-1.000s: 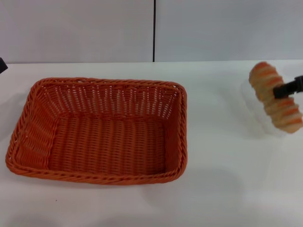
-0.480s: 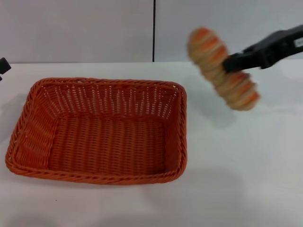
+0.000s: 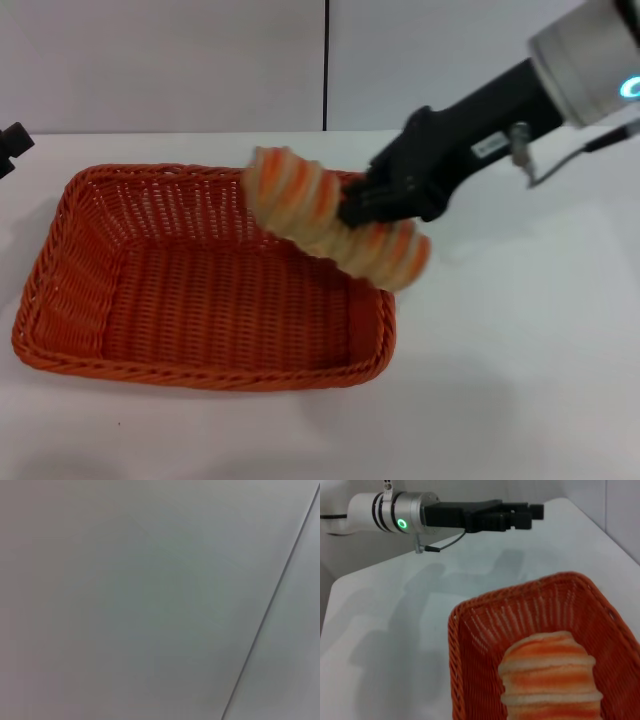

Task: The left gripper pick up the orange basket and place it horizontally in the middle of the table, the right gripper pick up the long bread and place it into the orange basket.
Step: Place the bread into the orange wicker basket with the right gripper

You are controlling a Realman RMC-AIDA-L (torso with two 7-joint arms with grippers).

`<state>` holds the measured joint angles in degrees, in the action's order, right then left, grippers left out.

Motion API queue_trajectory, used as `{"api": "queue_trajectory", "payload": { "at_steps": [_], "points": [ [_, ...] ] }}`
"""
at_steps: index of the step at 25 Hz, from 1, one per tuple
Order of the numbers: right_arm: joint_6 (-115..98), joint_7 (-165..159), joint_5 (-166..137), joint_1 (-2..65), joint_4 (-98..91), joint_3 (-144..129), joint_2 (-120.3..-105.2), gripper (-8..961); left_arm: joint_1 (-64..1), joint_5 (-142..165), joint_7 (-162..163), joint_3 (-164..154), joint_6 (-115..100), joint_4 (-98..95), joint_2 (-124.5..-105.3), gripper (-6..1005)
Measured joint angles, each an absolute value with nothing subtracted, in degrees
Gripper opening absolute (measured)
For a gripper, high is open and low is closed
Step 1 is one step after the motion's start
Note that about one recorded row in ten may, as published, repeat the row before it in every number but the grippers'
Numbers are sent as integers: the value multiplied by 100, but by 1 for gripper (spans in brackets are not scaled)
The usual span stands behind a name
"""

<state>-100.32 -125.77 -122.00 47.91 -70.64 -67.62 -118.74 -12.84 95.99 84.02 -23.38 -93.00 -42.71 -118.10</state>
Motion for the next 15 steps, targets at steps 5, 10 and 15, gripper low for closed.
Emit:
{"api": "queue_trajectory", "payload": {
  "at_steps": [5, 10, 15],
  "points": [
    [-9385, -11816, -11753, 4800, -6662, -6867, -11874, 114, -1284, 9539, 8402, -2338, -9346, -4234, -11815, 606],
    [-9047, -11149, -11199, 4862, -5906, -6816, -11871, 110, -1277, 9474, 8402, -2338, -9395, -4149, -11819, 607],
    [-8748, -11112, -11104, 4972, -5373, -6974, -11876, 108, -1275, 9452, 8402, -2338, -9400, -4140, -11815, 606]
  ]
}}
